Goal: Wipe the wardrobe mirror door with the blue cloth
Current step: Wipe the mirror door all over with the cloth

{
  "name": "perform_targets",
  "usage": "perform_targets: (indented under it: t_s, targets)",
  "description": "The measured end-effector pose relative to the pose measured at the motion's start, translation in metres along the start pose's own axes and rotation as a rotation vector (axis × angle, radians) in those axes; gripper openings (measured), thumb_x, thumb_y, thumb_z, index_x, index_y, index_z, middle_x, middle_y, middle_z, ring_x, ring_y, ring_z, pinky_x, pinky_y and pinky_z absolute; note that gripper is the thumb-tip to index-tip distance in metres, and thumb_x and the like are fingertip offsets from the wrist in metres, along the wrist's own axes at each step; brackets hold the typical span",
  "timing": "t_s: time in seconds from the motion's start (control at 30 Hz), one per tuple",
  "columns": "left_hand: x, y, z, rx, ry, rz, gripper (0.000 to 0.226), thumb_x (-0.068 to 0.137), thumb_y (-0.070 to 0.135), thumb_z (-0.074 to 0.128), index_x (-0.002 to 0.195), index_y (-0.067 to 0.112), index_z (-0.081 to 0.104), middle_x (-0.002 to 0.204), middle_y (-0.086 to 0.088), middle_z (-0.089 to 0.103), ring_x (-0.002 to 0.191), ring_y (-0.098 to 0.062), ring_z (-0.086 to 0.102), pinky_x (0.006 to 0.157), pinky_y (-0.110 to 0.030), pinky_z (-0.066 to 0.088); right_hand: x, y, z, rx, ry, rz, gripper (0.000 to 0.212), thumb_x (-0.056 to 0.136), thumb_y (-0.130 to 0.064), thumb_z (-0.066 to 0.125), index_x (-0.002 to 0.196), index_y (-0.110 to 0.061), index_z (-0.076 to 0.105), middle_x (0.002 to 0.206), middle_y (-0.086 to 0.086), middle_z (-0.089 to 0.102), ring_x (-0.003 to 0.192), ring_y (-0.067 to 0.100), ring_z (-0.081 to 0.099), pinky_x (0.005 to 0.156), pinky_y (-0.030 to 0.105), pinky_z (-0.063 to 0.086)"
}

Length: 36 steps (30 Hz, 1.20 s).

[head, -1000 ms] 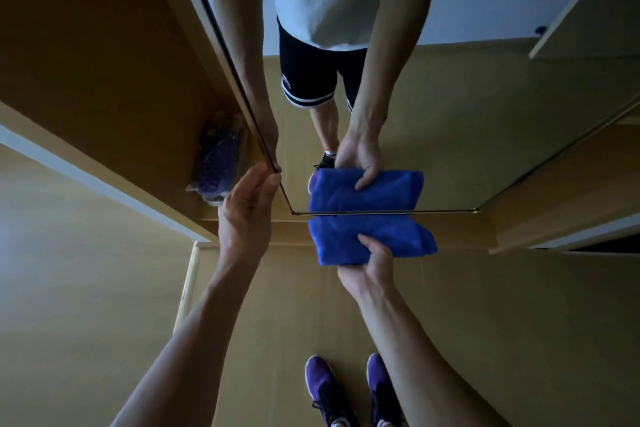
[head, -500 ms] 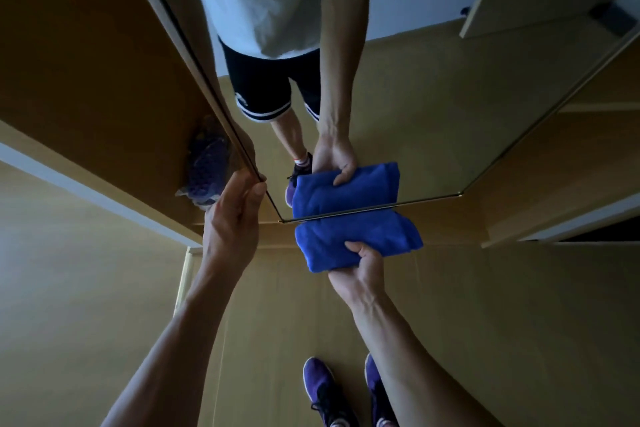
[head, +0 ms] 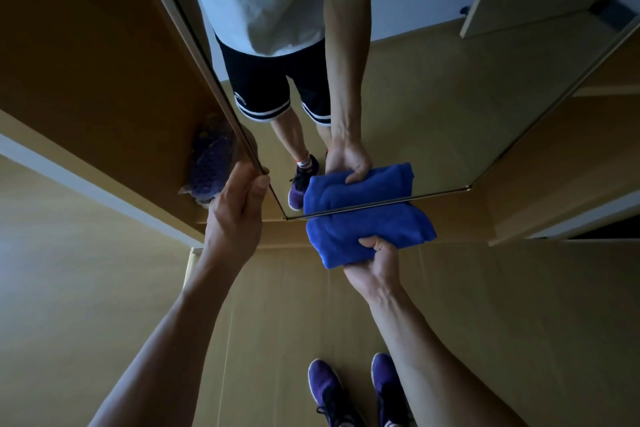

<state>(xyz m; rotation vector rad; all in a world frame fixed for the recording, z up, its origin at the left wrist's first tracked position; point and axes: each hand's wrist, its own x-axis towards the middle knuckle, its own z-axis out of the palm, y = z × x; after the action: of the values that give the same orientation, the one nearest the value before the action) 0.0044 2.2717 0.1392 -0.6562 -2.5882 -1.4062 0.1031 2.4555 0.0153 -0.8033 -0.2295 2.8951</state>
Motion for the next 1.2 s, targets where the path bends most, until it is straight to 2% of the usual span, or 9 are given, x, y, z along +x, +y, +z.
perform_targets:
  t_s: [0.23,0.37,0.47,0.6,0.73,0.87,0.93,1.07,1.2]
  targets:
    - [-0.008,-0.003,0.000,-0.001,-0.002,0.002,0.030,0.105,0.040,0.042,0.090,0.014,0.044,0.072,0.000,0.049,0.062,-0.022,0.045,0.056,-0.042,0.042,-0.012,0.003,-0.014,-0.005,-0.059,0.016,0.047,0.083,0.005,0.038,0.123,-0.010,0.057,0.115,0.004,0.065,0.105,0.020,0.066,0.090,0.032,0.054]
    - [-0.004,-0.003,0.001,-0.004,0.021,-0.006,0.026,0.105,0.034,0.044,0.087,0.014,0.043,0.075,0.002,0.050,0.067,-0.024,0.048,0.061,-0.039,0.042,-0.014,0.001,0.013,-0.112,-0.094,-0.029,0.032,0.078,0.006,0.043,0.098,-0.012,0.060,0.093,0.002,0.062,0.088,0.016,0.062,0.078,0.026,0.054]
    - [-0.009,-0.005,0.007,0.010,0.039,-0.029,0.026,0.104,0.037,0.044,0.086,0.018,0.042,0.075,0.002,0.052,0.068,-0.025,0.050,0.061,-0.037,0.043,-0.016,0.003,0.027,-0.186,0.014,-0.083,0.025,0.080,0.004,0.043,0.081,-0.016,0.059,0.081,-0.001,0.056,0.079,0.013,0.056,0.070,0.023,0.052]
    - [-0.010,0.004,0.005,-0.008,0.043,-0.022,0.025,0.105,0.029,0.046,0.085,0.015,0.040,0.072,0.002,0.048,0.064,-0.017,0.043,0.060,-0.030,0.038,-0.036,0.012,0.006,-0.302,0.071,-0.085,0.023,0.077,0.001,0.042,0.080,-0.014,0.058,0.080,-0.001,0.057,0.081,0.014,0.058,0.078,0.029,0.050]
    - [-0.009,0.007,0.005,-0.016,0.052,-0.031,0.026,0.105,0.033,0.044,0.088,0.014,0.043,0.077,-0.014,0.050,0.070,-0.035,0.049,0.064,-0.041,0.043,-0.041,0.013,-0.009,-0.362,0.157,-0.032,0.017,0.075,-0.006,0.047,0.078,-0.015,0.061,0.081,0.001,0.058,0.087,0.018,0.058,0.083,0.033,0.046]
    - [-0.017,0.006,0.011,-0.030,0.068,-0.069,0.027,0.103,0.045,0.042,0.089,0.022,0.042,0.077,-0.012,0.051,0.073,-0.040,0.053,0.068,-0.054,0.050,-0.041,0.021,-0.012,-0.359,0.209,0.026,0.027,0.087,-0.005,0.042,0.098,-0.010,0.066,0.092,0.005,0.068,0.096,0.020,0.064,0.085,0.033,0.048]
    - [-0.018,0.007,0.013,-0.043,0.074,-0.084,0.023,0.103,0.043,0.043,0.086,0.028,0.041,0.075,0.003,0.052,0.072,-0.034,0.054,0.071,-0.052,0.051,-0.034,0.038,0.000,-0.327,0.183,0.073,0.031,0.089,-0.005,0.042,0.108,-0.009,0.066,0.099,0.005,0.072,0.104,0.021,0.065,0.087,0.032,0.048]
    - [-0.013,0.012,0.016,-0.036,0.073,-0.069,0.027,0.105,0.029,0.044,0.079,0.032,0.036,0.068,0.021,0.047,0.063,-0.001,0.042,0.061,-0.018,0.038,-0.016,0.076,0.031,-0.082,0.147,0.126,0.031,0.091,-0.003,0.045,0.101,-0.015,0.072,0.097,0.004,0.076,0.098,0.019,0.067,0.089,0.030,0.048]
    - [-0.010,0.009,0.020,-0.064,0.101,-0.089,0.024,0.106,0.030,0.043,0.083,0.033,0.037,0.068,0.020,0.047,0.063,-0.004,0.041,0.064,-0.025,0.043,-0.005,0.075,0.031,-0.057,0.099,0.110,0.037,0.090,-0.007,0.044,0.088,-0.015,0.080,0.101,0.004,0.075,0.103,0.020,0.065,0.096,0.031,0.046]
